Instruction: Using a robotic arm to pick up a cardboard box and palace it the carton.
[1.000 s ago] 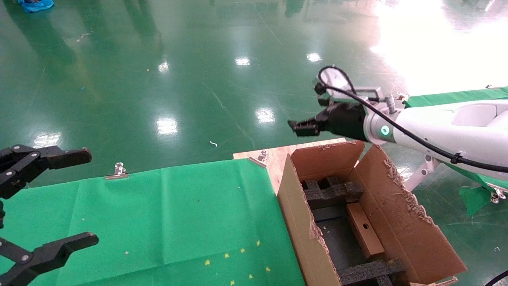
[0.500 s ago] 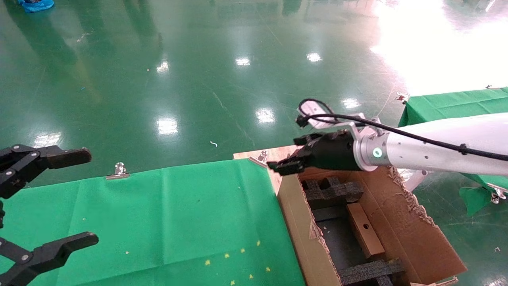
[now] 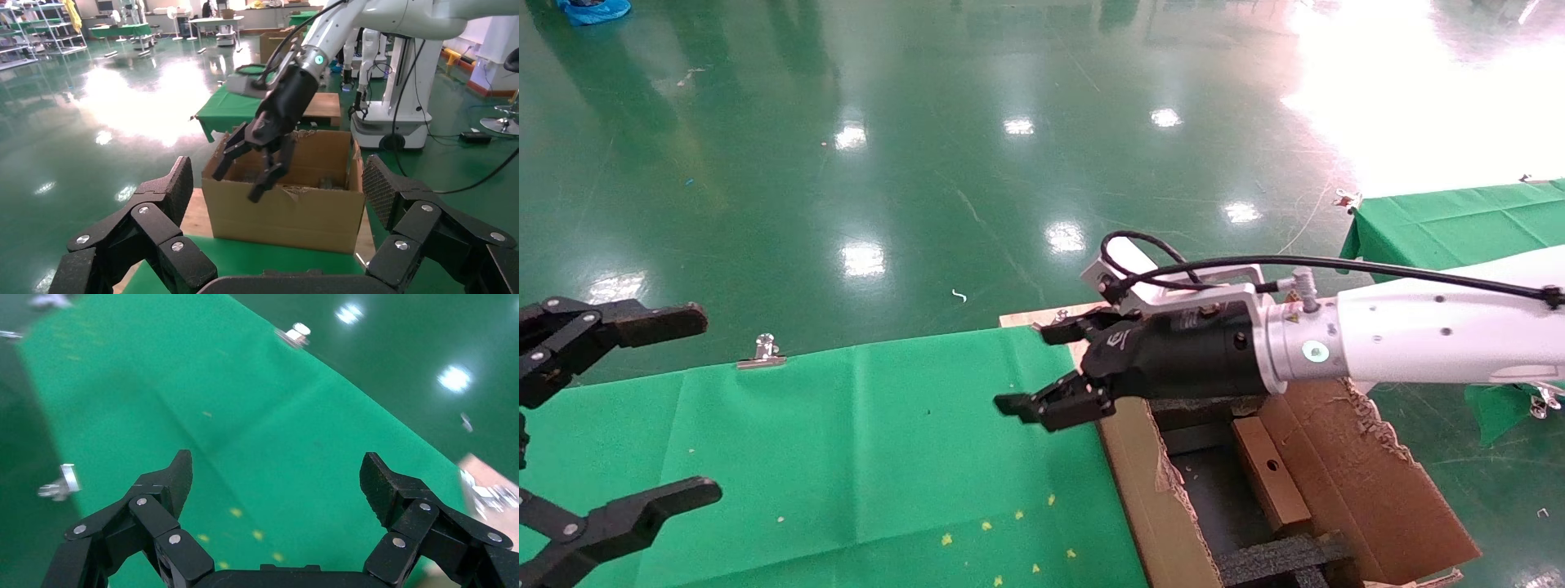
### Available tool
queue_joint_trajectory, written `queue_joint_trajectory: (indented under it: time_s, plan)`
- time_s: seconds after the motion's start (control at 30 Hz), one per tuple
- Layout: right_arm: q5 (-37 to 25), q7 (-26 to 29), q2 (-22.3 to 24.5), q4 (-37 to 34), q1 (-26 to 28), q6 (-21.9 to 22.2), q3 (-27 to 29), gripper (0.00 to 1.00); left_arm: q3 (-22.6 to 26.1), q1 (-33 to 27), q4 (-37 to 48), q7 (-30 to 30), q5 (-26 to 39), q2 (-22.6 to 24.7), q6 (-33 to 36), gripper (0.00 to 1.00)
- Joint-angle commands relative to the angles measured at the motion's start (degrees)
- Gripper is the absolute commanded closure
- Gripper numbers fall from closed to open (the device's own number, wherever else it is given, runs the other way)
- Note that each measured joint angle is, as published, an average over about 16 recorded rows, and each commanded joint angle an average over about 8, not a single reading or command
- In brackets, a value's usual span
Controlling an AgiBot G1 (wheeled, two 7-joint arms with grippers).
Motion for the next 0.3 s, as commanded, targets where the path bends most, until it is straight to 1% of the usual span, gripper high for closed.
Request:
queue_joint_trajectory:
  time_s: [0.03, 0.2, 0.3]
  plan:
    - [2.56, -3.15, -0.11, -0.16, -1.78, -2.37, 3.17, 0.0, 0.0, 0.0, 0.0, 0.0, 0.0, 0.0, 0.0, 0.0]
    - [9.03, -11.12, -0.39, -0.55, -6.27, -8.37, 11.2, 0.0, 0.0, 0.0, 0.0, 0.0, 0.0, 0.0, 0.0, 0.0]
    - [10.97, -13.51, -0.47, -0.67, -7.62, -10.17, 13.61, 0.0, 0.0, 0.0, 0.0, 0.0, 0.0, 0.0, 0.0, 0.0]
